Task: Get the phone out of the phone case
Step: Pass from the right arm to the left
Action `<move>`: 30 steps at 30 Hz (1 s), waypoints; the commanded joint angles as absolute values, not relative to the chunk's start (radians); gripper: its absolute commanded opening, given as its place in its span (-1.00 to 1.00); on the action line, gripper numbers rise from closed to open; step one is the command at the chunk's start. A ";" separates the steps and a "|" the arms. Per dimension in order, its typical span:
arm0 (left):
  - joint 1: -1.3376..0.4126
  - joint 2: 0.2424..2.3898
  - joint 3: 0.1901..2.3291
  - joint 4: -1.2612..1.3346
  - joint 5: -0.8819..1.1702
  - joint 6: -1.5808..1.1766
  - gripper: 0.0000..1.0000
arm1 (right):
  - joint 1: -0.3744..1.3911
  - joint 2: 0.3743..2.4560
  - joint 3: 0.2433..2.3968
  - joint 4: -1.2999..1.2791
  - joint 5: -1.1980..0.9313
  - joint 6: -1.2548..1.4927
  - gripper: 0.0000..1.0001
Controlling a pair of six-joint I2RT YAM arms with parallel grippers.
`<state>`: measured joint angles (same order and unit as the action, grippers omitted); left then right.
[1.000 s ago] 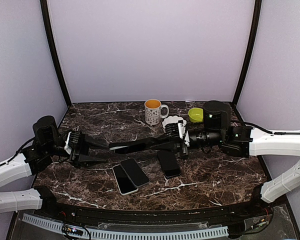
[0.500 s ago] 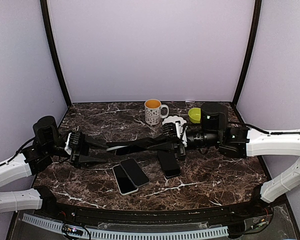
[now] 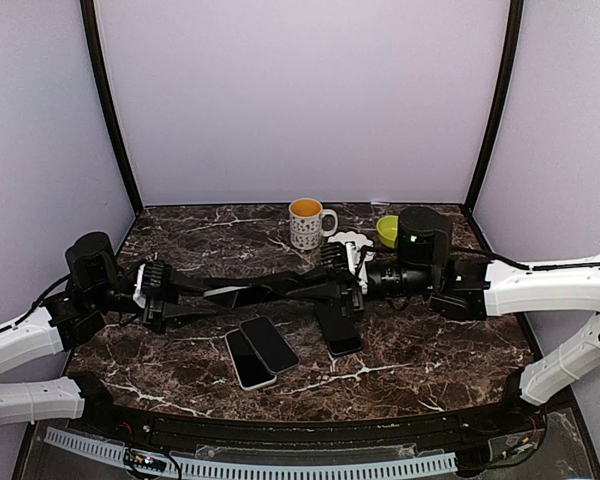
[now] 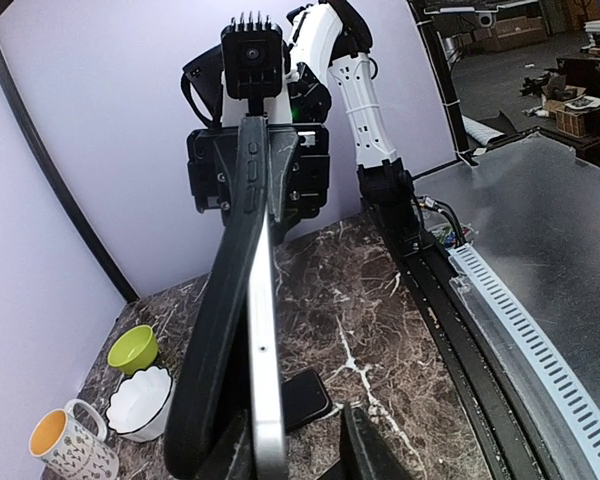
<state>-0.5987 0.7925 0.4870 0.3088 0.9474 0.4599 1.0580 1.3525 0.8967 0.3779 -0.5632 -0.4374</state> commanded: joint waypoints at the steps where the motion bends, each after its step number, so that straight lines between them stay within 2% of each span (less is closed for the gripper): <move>1: -0.600 0.791 0.483 0.322 0.877 0.469 -0.41 | 1.101 1.355 0.908 0.595 -0.630 -0.405 -1.00; 4: -0.600 0.788 0.481 0.331 0.860 0.468 -0.49 | 1.107 1.363 0.909 0.607 -0.628 -0.399 -1.00; 18: -0.600 0.774 0.469 0.369 0.825 0.458 -0.60 | 1.120 1.385 0.909 0.651 -0.631 -0.370 -1.00; 20: -0.600 0.774 0.466 0.383 0.821 0.454 -0.68 | 1.123 1.392 0.905 0.658 -0.639 -0.363 -1.00; 22: -0.600 0.774 0.467 0.392 0.808 0.453 -0.93 | 1.126 1.395 0.902 0.661 -0.640 -0.358 -1.00; 24: -0.600 0.763 0.463 0.408 0.770 0.459 -1.00 | 1.129 1.399 0.895 0.672 -0.603 -0.332 -0.99; 25: -0.600 0.756 0.459 0.411 0.758 0.466 -1.00 | 1.128 1.396 0.887 0.675 -0.582 -0.317 -0.79; 26: -0.600 0.753 0.457 0.411 0.752 0.470 -1.00 | 1.129 1.390 0.879 0.674 -0.559 -0.303 -0.47; 27: -0.600 0.748 0.457 0.408 0.743 0.482 -1.00 | 1.129 1.381 0.867 0.673 -0.533 -0.289 0.03; 30: -0.600 0.743 0.457 0.388 0.733 0.514 -1.00 | 1.129 1.341 0.835 0.640 -0.460 -0.258 0.88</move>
